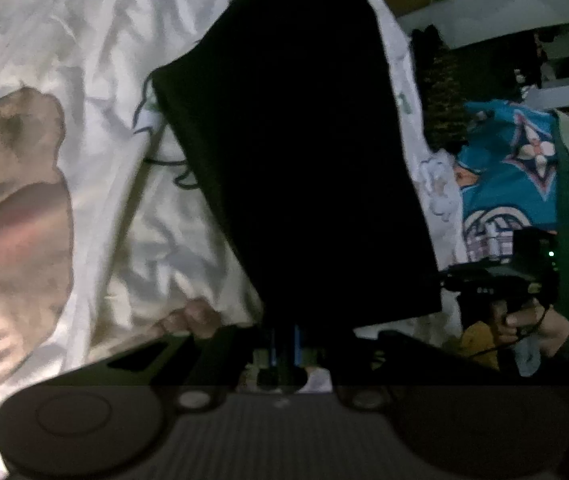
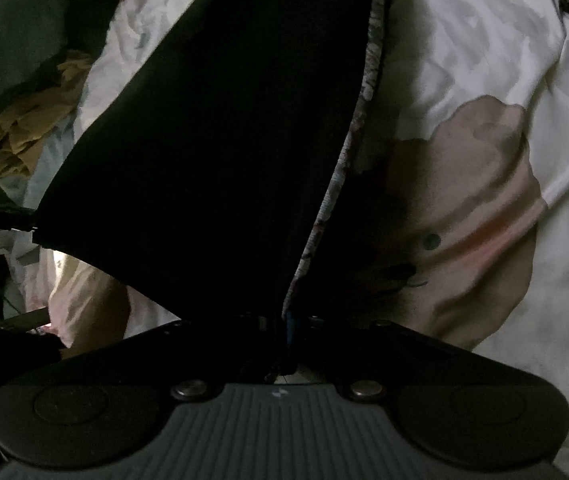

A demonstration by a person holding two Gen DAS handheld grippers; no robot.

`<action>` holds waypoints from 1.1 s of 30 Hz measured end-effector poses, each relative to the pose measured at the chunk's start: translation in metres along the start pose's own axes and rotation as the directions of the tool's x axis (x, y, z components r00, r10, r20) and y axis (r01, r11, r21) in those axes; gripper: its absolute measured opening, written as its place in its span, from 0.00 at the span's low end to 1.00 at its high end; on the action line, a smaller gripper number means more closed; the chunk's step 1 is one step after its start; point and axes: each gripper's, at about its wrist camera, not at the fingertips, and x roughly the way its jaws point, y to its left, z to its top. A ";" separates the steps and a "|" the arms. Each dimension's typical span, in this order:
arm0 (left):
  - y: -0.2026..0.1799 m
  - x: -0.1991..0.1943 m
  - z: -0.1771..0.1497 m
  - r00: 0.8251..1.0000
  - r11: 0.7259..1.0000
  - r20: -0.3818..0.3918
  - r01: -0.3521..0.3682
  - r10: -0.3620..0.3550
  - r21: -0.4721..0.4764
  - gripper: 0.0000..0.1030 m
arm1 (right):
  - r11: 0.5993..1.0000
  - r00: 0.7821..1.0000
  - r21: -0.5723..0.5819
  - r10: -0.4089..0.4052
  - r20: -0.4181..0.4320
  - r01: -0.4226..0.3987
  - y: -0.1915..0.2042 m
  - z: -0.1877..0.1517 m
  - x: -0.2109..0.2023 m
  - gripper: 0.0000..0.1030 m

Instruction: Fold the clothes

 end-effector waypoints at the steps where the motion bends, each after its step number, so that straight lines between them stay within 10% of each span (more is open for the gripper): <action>1: -0.003 -0.002 0.000 1.000 1.000 0.002 0.005 -0.005 0.006 0.08 | 1.000 1.000 -0.003 0.004 0.004 -0.004 0.002 0.000 -0.003 0.01; 16: -0.012 -0.041 -0.026 0.998 0.998 -0.027 0.051 -0.050 0.029 0.07 | 0.998 0.999 -0.044 0.053 -0.008 -0.053 0.031 -0.019 -0.044 0.01; 33: -0.004 -0.060 0.057 0.961 0.989 0.244 0.143 -0.128 -0.046 0.06 | 0.995 0.974 0.096 0.010 0.228 -0.033 0.001 0.048 -0.061 0.01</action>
